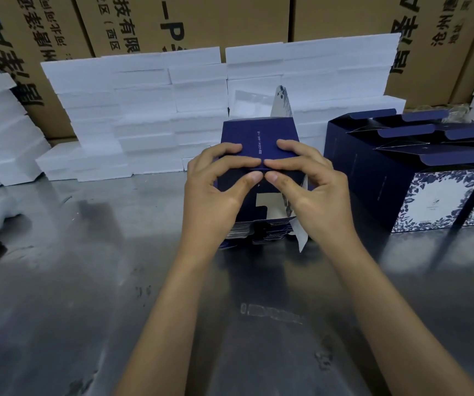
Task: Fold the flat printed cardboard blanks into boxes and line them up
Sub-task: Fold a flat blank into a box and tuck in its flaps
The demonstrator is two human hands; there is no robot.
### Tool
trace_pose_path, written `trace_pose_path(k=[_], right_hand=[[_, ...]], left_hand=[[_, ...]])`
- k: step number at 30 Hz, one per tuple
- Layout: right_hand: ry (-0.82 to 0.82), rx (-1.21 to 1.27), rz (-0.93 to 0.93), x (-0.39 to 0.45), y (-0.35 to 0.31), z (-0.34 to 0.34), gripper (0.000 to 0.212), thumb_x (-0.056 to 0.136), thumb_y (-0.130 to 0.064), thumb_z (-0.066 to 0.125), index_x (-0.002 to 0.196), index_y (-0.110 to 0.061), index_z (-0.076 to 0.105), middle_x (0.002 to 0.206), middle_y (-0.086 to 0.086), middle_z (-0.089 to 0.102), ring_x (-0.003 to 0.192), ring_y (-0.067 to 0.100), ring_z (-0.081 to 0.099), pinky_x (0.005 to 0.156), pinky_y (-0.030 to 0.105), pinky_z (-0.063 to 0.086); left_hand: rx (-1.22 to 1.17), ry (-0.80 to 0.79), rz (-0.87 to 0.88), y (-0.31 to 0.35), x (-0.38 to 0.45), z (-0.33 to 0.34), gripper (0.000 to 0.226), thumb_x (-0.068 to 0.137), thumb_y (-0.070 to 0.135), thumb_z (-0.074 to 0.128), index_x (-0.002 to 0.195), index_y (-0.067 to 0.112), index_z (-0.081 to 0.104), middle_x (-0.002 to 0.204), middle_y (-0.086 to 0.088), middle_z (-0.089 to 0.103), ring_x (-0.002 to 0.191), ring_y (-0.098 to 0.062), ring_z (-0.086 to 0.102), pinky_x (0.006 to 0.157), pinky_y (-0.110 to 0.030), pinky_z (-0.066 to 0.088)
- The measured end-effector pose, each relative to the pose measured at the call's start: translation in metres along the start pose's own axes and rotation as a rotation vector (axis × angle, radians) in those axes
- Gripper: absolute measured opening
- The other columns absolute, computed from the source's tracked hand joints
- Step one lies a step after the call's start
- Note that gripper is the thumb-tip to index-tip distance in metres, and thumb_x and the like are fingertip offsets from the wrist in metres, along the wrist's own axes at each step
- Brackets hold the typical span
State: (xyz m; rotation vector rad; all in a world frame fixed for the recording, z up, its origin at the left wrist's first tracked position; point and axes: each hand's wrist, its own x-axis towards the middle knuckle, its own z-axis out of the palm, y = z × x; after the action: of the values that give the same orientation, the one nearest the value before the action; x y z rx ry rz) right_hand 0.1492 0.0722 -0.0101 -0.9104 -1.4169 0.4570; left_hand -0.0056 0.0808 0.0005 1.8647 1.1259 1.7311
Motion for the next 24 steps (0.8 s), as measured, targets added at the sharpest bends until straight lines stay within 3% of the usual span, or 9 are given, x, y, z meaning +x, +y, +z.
trace_pose_path(k=[4, 10, 16, 19, 24], right_hand=[[-0.046, 0.002, 0.018, 0.002, 0.000, -0.003, 0.026, 0.088, -0.016, 0.078, 0.100, -0.038, 0.074, 0.136, -0.018, 0.060, 0.136, 0.003, 0.044, 0.111, 0.034, 0.043], [-0.014, 0.040, 0.024, 0.004, 0.003, -0.006, 0.025, 0.088, -0.012, 0.078, 0.097, -0.035, 0.076, 0.133, -0.016, 0.063, 0.134, 0.003, 0.046, 0.110, 0.042, 0.045], [-0.052, 0.094, 0.041, 0.005, 0.006, -0.010, 0.024, 0.088, -0.007, 0.076, 0.106, -0.024, 0.077, 0.142, -0.009, 0.059, 0.135, 0.001, 0.049, 0.106, 0.025, 0.048], [-0.039, 0.096, 0.054, 0.006, 0.006, -0.011, 0.022, 0.088, -0.007, 0.077, 0.102, -0.024, 0.077, 0.139, -0.010, 0.061, 0.134, 0.004, 0.051, 0.109, 0.039, 0.047], [-0.074, 0.137, 0.067, 0.008, 0.007, -0.013, 0.023, 0.090, -0.004, 0.073, 0.105, -0.021, 0.077, 0.143, -0.010, 0.059, 0.132, -0.002, 0.051, 0.107, 0.047, 0.049]], left_hand=[[-0.036, 0.026, -0.022, -0.004, 0.001, -0.003, 0.018, 0.082, 0.018, 0.080, 0.095, 0.030, 0.077, 0.122, 0.013, 0.065, 0.125, -0.005, 0.050, 0.103, -0.038, 0.047], [-0.079, -0.031, -0.048, -0.007, 0.004, -0.007, 0.021, 0.086, 0.014, 0.077, 0.102, 0.028, 0.076, 0.128, 0.013, 0.065, 0.127, -0.005, 0.054, 0.105, -0.039, 0.047], [-0.129, -0.028, -0.070, -0.010, 0.006, -0.010, 0.019, 0.086, 0.010, 0.076, 0.102, 0.021, 0.077, 0.126, 0.009, 0.068, 0.126, -0.007, 0.056, 0.104, -0.041, 0.050], [-0.150, -0.056, -0.074, -0.012, 0.006, -0.011, 0.019, 0.088, 0.011, 0.075, 0.104, 0.020, 0.077, 0.129, 0.009, 0.067, 0.128, -0.009, 0.056, 0.105, -0.042, 0.049], [-0.168, 0.030, -0.083, -0.013, 0.006, -0.007, 0.018, 0.086, 0.008, 0.076, 0.097, 0.022, 0.078, 0.122, 0.010, 0.070, 0.123, -0.012, 0.060, 0.102, -0.043, 0.051]])
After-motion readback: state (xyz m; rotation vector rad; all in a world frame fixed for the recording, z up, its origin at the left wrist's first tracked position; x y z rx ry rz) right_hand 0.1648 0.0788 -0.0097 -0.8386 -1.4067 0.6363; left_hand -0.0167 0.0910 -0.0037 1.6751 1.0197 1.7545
